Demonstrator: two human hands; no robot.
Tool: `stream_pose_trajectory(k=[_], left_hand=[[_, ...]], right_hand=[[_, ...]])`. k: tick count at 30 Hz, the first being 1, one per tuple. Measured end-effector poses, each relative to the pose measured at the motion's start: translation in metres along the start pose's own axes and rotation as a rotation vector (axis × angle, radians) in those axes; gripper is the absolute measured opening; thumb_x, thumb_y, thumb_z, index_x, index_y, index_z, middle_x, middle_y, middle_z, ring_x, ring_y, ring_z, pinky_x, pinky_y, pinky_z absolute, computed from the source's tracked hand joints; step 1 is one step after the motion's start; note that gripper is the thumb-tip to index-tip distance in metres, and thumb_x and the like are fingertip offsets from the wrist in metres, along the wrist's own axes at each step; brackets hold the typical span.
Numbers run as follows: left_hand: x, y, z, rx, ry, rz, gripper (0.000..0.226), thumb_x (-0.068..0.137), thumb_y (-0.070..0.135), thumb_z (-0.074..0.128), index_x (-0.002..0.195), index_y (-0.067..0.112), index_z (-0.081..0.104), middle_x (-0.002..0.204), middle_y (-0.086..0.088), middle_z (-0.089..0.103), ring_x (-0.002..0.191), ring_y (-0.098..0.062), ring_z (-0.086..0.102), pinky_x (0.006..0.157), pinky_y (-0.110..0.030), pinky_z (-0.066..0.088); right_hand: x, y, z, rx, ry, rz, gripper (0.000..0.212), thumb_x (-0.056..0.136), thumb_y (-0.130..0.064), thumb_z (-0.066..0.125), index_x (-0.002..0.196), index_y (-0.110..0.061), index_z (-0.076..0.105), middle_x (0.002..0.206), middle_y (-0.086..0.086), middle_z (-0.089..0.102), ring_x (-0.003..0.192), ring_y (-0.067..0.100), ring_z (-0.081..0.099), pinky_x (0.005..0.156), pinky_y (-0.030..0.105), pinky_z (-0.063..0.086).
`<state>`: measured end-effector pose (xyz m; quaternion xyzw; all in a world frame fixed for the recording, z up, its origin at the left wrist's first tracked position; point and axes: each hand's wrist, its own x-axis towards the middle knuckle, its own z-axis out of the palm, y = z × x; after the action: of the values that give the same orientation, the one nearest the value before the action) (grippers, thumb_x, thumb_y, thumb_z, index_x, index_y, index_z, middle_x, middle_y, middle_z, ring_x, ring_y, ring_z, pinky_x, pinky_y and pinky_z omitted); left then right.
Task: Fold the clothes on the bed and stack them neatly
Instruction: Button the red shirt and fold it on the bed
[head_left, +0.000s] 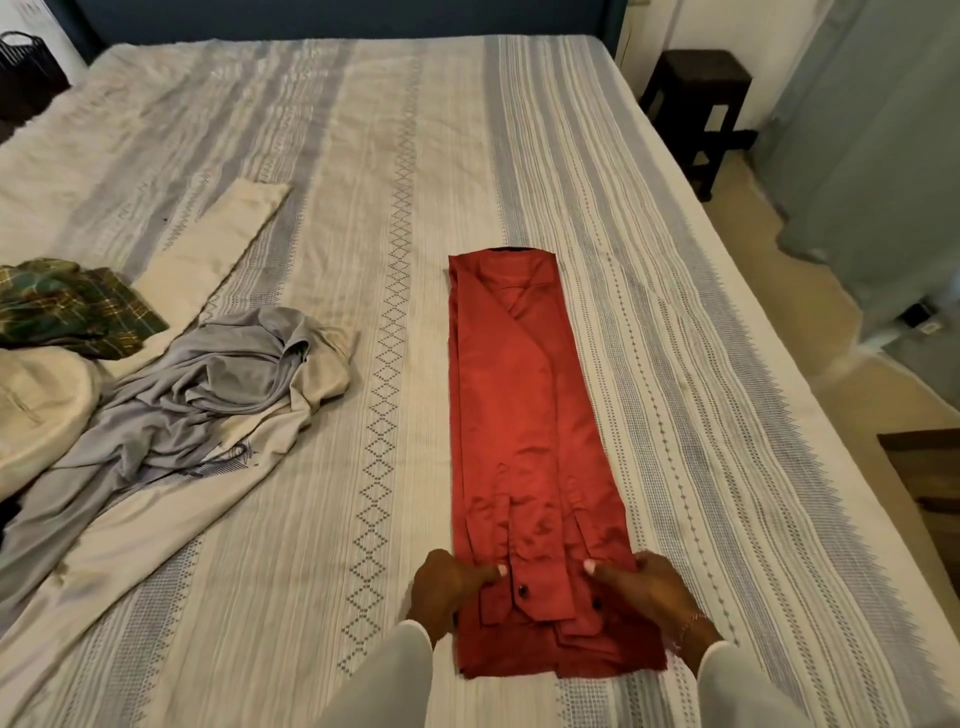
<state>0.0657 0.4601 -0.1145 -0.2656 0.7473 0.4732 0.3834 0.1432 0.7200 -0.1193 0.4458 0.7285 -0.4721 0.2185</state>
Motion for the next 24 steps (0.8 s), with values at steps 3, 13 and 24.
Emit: stream_pose_trajectory(k=[3, 13, 24], left_hand=[[-0.013, -0.005, -0.001, -0.16, -0.192, -0.071, 0.059, 0.059, 0.013, 0.097, 0.108, -0.005, 0.07, 0.091, -0.018, 0.076, 0.083, -0.033, 0.074, 0.068, -0.047, 0.062], [-0.041, -0.032, -0.002, -0.297, -0.229, 0.027, 0.042, 0.083, 0.01, 0.081, 0.121, -0.002, 0.068, 0.104, -0.016, 0.076, 0.097, -0.032, 0.074, 0.092, -0.05, 0.058], [-0.048, 0.07, -0.032, -0.282, -0.304, 0.052, 0.039, 0.09, -0.007, 0.064, 0.125, 0.009, 0.067, 0.114, -0.019, 0.073, 0.102, -0.034, 0.072, 0.085, -0.049, 0.061]], right_hand=[[-0.007, 0.015, -0.007, 0.133, -0.158, -0.032, 0.066, 0.044, -0.047, 0.094, 0.096, -0.009, 0.079, 0.089, 0.007, 0.079, 0.085, 0.027, 0.077, 0.09, 0.049, 0.059], [-0.041, 0.016, -0.013, 0.24, -0.181, -0.057, 0.034, 0.093, -0.014, 0.072, 0.124, -0.005, 0.062, 0.109, 0.013, 0.074, 0.085, 0.034, 0.075, 0.069, 0.049, 0.063], [-0.059, -0.089, -0.063, 0.418, -0.393, -0.037, 0.029, 0.104, -0.016, 0.053, 0.116, 0.007, 0.067, 0.102, 0.023, 0.075, 0.085, 0.03, 0.076, 0.058, 0.036, 0.062]])
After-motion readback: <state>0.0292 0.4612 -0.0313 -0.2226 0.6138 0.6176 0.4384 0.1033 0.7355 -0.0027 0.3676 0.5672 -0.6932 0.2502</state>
